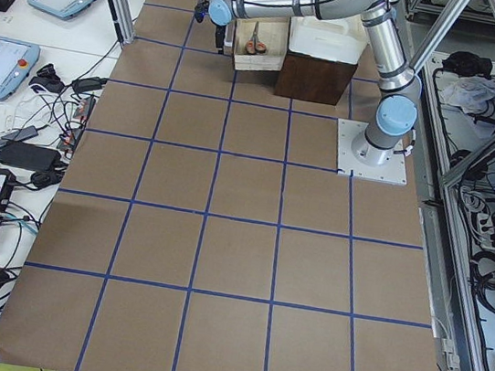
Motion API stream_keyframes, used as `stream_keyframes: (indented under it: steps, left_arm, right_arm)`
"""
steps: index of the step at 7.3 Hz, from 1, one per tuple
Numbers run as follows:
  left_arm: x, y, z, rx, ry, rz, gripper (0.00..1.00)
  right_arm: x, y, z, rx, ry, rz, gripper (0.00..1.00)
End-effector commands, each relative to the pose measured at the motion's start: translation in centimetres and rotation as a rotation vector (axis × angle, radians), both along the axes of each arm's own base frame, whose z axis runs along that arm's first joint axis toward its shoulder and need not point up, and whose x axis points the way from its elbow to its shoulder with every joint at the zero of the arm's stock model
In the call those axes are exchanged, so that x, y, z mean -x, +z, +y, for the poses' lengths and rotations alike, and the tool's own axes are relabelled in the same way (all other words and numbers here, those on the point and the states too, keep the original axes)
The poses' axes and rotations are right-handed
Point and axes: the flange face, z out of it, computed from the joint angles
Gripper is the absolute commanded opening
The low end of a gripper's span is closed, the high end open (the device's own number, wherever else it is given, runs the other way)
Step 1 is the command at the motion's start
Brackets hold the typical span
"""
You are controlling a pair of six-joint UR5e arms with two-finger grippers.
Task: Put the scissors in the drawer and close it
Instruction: 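Position the left gripper above the drawer's front edge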
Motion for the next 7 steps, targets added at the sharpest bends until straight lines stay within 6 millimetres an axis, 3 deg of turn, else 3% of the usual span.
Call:
stream_keyframes:
  steps: [1,7]
  left_arm:
    - [0.3,0.9,0.1,0.005,0.000,0.019,1.00]
    - [0.2,3.4,1.3,-0.020,0.001,0.022,1.00]
  right_arm:
    - [0.4,-0.1,0.0,-0.004,0.001,0.039,1.00]
    - [0.2,-0.2,0.1,-0.004,0.003,0.024,1.00]
